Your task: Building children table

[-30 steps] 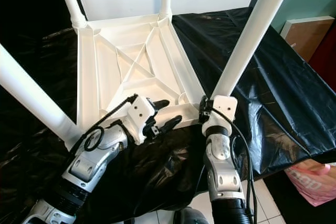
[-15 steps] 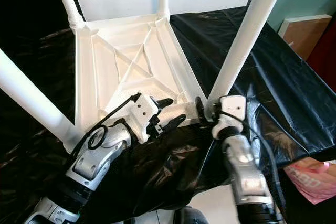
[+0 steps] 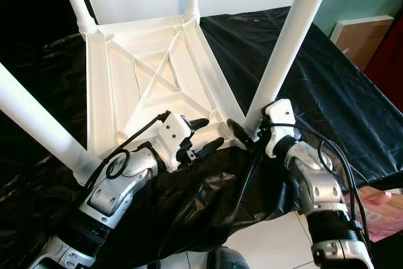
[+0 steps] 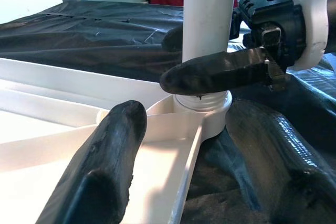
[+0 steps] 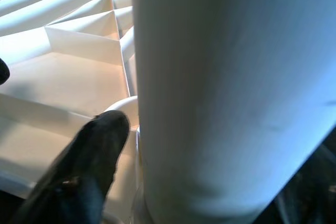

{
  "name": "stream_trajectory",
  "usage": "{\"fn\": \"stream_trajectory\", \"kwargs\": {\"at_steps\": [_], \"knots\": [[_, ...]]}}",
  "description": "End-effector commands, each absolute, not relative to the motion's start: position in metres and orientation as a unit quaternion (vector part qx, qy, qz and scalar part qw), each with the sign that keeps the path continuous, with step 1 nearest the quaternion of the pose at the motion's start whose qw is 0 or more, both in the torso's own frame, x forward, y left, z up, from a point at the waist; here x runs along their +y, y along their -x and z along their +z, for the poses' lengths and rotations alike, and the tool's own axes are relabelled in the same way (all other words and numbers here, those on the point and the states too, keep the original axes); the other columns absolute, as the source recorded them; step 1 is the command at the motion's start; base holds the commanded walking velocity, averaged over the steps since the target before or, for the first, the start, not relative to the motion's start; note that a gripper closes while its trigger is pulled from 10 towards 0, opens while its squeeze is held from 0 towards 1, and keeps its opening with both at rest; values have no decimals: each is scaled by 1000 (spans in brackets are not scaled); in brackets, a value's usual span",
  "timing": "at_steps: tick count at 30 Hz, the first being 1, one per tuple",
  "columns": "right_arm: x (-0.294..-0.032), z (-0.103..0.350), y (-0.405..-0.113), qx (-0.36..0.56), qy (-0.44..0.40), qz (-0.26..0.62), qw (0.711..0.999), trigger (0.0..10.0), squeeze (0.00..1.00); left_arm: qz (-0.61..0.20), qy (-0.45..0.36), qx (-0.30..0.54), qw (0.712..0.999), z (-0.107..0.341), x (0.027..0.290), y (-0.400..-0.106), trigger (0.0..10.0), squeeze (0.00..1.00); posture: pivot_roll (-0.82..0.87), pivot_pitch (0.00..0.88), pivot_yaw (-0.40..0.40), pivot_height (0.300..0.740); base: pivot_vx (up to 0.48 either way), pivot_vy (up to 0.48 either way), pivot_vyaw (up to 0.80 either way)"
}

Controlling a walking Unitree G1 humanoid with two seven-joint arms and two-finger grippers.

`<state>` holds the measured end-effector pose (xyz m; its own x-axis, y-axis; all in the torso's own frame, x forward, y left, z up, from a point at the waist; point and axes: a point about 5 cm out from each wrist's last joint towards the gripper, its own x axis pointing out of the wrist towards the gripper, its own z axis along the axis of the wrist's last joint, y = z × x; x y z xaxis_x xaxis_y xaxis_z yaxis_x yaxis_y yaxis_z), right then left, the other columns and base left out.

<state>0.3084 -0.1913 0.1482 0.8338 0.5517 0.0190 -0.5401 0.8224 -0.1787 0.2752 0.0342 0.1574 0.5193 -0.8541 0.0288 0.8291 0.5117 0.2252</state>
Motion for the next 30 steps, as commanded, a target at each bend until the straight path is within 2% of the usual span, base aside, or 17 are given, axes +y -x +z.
{"fn": "stream_trajectory", "kwargs": {"at_steps": [1, 10, 11, 13, 14, 23, 26, 27, 30], "knots": [[-188, 143, -309, -25, 90, 307, 947, 0, 0, -511, -90, -63, 852, 156, 33, -272, 10000, 0, 16, 113, -54, 740, 0, 0, 0], [-193, 133, -305, -20, 85, 306, 948, 0, 0, -512, -93, -63, 851, 158, 35, -274, 10000, 0, 8, 117, -37, 740, 0, 0, 0], [-193, 131, -303, -17, 82, 300, 950, 7412, 0, -514, -93, -61, 850, 158, 36, -274, 10000, 0, 1, 119, -30, 740, 0, 0, 0], [-194, 129, -302, -15, 80, 297, 952, 7412, 0, -515, -93, -60, 850, 158, 36, -274, 10000, 0, 0, 119, -29, 740, 0, 0, 0], [-194, 126, -299, -13, 74, 283, 956, 10000, 0, -518, -95, -60, 848, 157, 35, -274, 10000, 0, -4, 118, -25, 740, 0, 0, 0], [-191, 118, -293, -5, 67, 181, 981, 10000, 0, -523, -92, -63, 845, 158, 32, -275, 10000, 0, -19, 115, -11, 740, 0, 0, 0], [-190, 116, -291, -2, 61, 137, 989, 10000, 0, -525, -92, -61, 844, 157, 32, -274, 10000, 0, -23, 113, -9, 740, 0, 0, 0], [-191, 114, -289, 2, 45, 91, 995, 10000, 0, -526, -92, -60, 844, 156, 33, -274, 10000, 0, -28, 114, -9, 740, 0, 0, 0], [-190, 112, -287, 6, 34, 54, 998, 10000, 0, -526, -91, -59, 844, 155, 33, -274, 10000, 0, -32, 115, -11, 740, 0, 0, 0]]}}
